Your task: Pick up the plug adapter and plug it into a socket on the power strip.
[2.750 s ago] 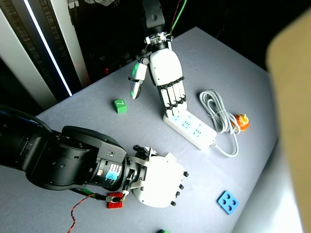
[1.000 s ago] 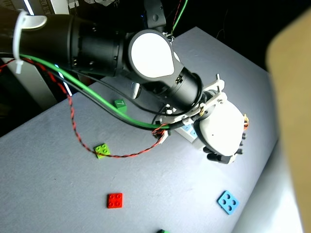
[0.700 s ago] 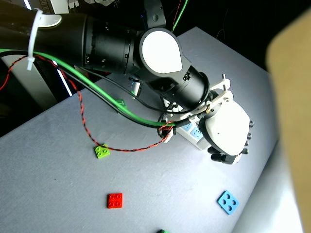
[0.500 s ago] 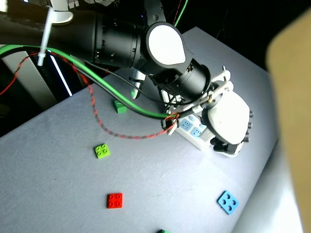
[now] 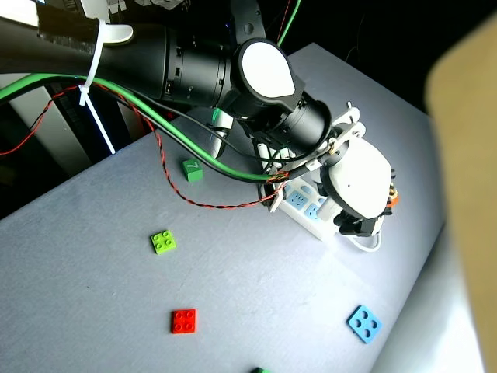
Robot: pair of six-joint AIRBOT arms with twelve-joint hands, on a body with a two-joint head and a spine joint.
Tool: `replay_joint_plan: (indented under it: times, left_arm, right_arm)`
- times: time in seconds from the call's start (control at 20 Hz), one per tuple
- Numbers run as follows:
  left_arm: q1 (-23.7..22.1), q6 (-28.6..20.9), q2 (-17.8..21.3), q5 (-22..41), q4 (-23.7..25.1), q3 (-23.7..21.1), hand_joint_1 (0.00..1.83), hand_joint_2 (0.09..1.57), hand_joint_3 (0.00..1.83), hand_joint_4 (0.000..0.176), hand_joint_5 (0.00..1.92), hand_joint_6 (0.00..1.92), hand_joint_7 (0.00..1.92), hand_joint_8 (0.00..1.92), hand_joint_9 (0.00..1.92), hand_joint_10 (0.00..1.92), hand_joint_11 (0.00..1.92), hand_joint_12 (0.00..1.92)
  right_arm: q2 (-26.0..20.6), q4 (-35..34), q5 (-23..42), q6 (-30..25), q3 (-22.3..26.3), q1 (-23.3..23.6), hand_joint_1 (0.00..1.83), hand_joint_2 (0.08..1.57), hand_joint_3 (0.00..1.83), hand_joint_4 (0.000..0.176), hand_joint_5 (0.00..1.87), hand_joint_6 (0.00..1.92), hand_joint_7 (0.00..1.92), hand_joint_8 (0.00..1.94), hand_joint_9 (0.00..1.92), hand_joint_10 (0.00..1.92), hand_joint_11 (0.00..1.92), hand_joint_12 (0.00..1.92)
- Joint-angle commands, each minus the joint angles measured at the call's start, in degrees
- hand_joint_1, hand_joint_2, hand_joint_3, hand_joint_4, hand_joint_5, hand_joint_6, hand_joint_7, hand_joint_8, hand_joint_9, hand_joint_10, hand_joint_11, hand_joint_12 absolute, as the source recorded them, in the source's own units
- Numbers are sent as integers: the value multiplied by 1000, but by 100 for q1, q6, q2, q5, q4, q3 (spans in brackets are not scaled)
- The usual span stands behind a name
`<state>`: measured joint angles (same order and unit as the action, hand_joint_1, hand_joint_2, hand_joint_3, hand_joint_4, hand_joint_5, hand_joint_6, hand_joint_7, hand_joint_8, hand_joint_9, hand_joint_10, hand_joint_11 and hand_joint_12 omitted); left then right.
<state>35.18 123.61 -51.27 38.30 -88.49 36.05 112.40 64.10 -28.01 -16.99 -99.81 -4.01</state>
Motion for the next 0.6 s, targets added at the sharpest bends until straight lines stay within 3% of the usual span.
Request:
replay_joint_plan:
  times: [0.0, 0.55]
  left_arm:
    - [18, 8, -5, -59, 11, 26, 0, 1143, 0, 0, 1, 1, 0, 0, 0, 0, 0, 0]
    - [18, 8, -7, -59, 11, 22, 0, 1142, 0, 0, 0, 0, 0, 0, 0, 0, 0, 0]
  right_arm:
    - [-19, 272, 134, 38, 33, 48, 1254, 1078, 0, 0, 1012, 804, 1126, 884, 1224, 224, 710, 1147]
    - [-89, 265, 78, 224, 162, -69, 1251, 1080, 1, 0, 1005, 827, 1124, 878, 1241, 196, 719, 1123]
